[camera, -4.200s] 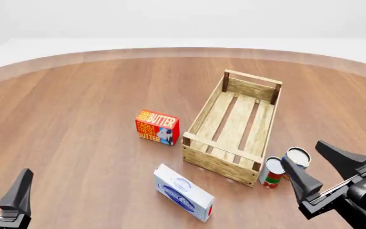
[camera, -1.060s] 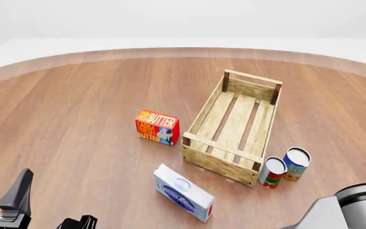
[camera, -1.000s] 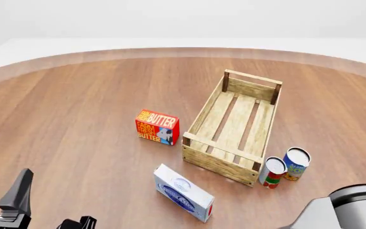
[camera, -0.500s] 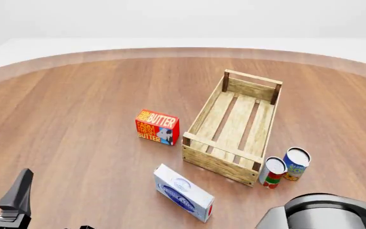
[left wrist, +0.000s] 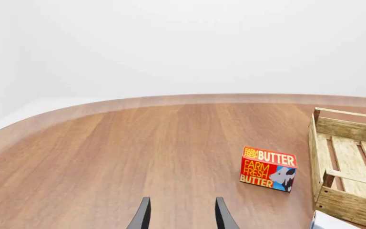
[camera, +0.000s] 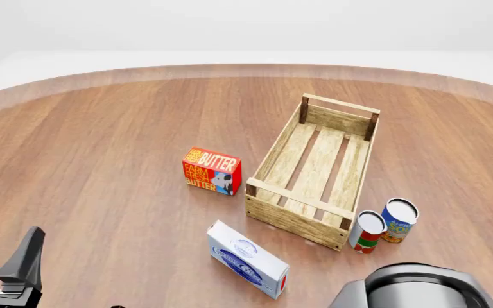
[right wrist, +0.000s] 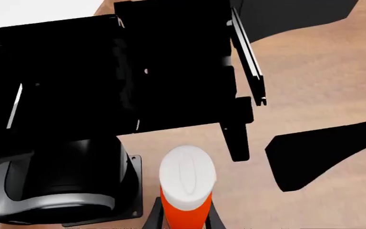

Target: Pick up the ketchup, and put it in the wooden tray.

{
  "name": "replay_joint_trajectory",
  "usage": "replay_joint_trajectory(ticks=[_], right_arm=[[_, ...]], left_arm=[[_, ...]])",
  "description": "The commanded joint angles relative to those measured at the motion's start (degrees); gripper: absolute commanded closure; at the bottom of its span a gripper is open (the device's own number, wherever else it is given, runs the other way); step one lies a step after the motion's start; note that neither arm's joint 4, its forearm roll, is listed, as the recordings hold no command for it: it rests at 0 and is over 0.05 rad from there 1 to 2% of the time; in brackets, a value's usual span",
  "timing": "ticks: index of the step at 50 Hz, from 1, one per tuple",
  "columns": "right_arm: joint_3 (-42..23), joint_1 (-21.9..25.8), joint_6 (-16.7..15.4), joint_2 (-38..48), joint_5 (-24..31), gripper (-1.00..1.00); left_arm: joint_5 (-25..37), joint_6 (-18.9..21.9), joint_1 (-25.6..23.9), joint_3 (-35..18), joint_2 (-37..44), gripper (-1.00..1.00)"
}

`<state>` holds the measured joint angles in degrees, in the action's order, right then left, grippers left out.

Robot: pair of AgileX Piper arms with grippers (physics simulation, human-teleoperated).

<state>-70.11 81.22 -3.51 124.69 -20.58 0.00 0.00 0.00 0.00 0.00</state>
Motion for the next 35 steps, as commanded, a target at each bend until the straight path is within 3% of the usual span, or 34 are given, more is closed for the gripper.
replay_joint_trajectory(ticks=[1, 17, 35], right_arm=[[1.1, 0.5, 0.0, -1.1, -0.3, 1.0], [5.1, 1.3, -1.6, -6.7, -0.5, 1.0], [10.3, -0.9, -0.4, -8.9, -3.0, 1.0]], left_arm=[[0.0, 0.0, 0.0, 0.0, 0.0, -1.0], [0.0, 0.0, 0.0, 0.0, 0.0, -1.0], [0.0, 0.0, 0.0, 0.0, 0.0, -1.0]])
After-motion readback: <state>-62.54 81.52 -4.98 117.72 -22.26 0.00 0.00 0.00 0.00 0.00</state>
